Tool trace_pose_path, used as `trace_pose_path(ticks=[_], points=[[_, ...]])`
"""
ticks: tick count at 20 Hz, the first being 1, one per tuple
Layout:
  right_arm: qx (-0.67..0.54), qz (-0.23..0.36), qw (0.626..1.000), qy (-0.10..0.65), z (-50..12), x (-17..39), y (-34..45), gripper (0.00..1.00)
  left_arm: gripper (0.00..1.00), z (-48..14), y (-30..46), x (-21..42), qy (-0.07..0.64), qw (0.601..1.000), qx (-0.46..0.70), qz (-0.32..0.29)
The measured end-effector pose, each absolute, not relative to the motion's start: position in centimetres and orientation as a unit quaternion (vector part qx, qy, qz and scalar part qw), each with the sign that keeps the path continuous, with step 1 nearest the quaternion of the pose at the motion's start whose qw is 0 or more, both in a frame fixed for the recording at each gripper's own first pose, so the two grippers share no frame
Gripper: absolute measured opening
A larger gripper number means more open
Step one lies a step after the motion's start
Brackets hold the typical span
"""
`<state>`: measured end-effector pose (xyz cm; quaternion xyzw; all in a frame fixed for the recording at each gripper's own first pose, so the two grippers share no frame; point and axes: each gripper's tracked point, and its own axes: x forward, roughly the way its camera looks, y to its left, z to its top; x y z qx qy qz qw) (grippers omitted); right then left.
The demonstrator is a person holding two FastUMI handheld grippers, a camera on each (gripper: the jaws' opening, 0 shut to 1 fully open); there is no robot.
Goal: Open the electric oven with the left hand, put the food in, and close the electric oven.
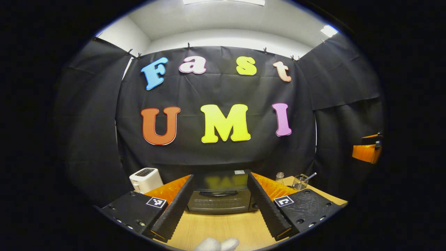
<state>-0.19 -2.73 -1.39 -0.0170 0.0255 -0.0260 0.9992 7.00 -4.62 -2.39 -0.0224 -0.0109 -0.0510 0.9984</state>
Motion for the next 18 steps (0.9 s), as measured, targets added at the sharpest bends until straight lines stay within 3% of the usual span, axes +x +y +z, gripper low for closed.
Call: trace_pose_path(ticks=[2, 7, 18], points=[[-0.012, -0.034, 0.999, 0.028, -1.3, -0.5, -3.6, 1.00, 0.96, -2.9, -6.1, 8.8, -0.012, 0.997, -0.040, -0.066], [-0.013, -0.057, 0.997, 0.045, -1.6, -0.6, -5.0, 1.00, 0.96, -5.1, -6.3, 14.7, -0.045, 0.998, -0.002, -0.034], [-0.006, -0.081, 0.992, 0.098, -3.8, 0.2, -6.0, 1.00, 0.96, -16.2, -4.7, 25.3, 0.068, 0.998, -0.006, -0.010]])
